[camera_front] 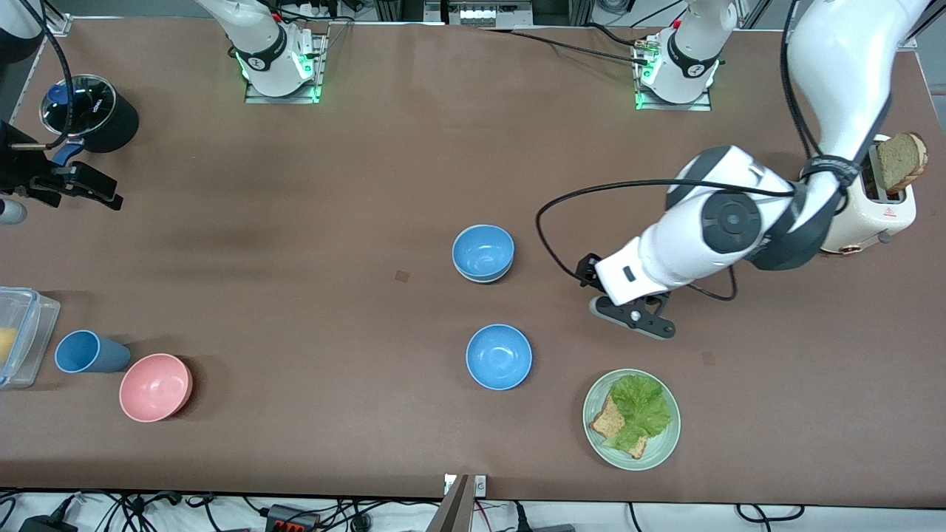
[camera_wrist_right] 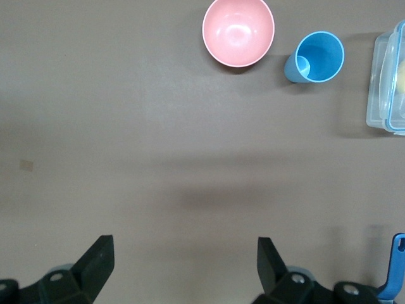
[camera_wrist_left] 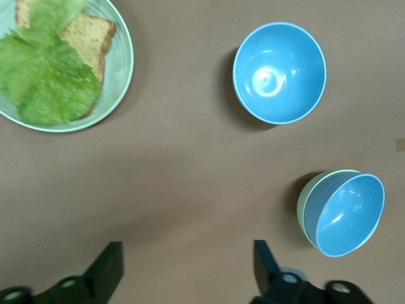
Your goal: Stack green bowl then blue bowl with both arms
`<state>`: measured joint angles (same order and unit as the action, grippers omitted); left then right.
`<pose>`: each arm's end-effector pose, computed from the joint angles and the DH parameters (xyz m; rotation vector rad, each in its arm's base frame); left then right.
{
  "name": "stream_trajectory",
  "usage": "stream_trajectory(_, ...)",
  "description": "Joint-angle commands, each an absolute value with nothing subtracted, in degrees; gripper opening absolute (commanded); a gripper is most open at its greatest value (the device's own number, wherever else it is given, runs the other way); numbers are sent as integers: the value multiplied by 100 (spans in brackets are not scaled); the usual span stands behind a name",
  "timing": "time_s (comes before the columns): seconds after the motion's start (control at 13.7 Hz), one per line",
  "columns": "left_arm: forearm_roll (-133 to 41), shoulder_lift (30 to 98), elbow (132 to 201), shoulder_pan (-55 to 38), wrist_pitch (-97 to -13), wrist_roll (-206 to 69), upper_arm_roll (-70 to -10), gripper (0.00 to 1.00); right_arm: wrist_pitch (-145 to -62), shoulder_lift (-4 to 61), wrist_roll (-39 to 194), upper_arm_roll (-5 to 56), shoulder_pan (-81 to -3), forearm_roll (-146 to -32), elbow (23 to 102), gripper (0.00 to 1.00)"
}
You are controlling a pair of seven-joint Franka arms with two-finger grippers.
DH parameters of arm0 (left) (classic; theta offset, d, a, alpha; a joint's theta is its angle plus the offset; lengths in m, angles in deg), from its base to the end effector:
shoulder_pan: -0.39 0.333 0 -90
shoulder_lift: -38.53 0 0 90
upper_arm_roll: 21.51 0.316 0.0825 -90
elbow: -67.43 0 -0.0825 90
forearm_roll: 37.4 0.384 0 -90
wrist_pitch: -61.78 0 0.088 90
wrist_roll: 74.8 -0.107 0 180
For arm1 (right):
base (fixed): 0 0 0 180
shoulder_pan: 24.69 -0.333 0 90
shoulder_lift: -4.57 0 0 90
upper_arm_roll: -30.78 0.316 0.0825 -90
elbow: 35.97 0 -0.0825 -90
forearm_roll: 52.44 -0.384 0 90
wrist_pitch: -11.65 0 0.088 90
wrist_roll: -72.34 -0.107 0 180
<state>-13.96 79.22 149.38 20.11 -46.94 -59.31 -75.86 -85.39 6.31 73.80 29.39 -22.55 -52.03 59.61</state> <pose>0.6559 -0.2450 0.4028 2.9304 -0.4779 -0.0381 0.5698 -0.0357 0.5718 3.1335 -0.0552 -0.0082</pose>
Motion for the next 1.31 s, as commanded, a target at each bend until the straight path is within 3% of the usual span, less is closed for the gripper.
stream_trajectory(0.0,-1543,7843,14925,2533,-4353,-6250,-7933,100,-8477,527,7462,2964,-2232,-5156,6036,100)
stream_trajectory(0.22,-1561,7747,14925,2842,-4150,-6259,-8049,100,-8485,519,7427,2964,-2240,-5147,6044,100)
stream_trajectory(0.36,-1893,7134,15039,2799,-4115,-6259,-7831,100,-8503,510,7392,2964,-2240,-5130,6045,100)
stream_trajectory(0.8,-3837,5411,15758,1606,-4088,-7083,-5021,100,-8477,484,7357,2964,-2232,-5182,6106,100)
stream_trajectory(1.02,-4092,4943,16076,544,-4071,-7190,-3195,100,-8372,448,7366,2964,-2232,-5182,6124,100)
stream_trajectory(1.09,-4092,4751,16190,296,-4062,-7199,-2806,100,-8354,440,7366,2964,-2240,-5182,6124,100)
stream_trajectory(1.24,-4092,4478,16226,285,-3983,-7208,-2688,100,-8388,370,7366,2964,-2240,-5182,6228,100)
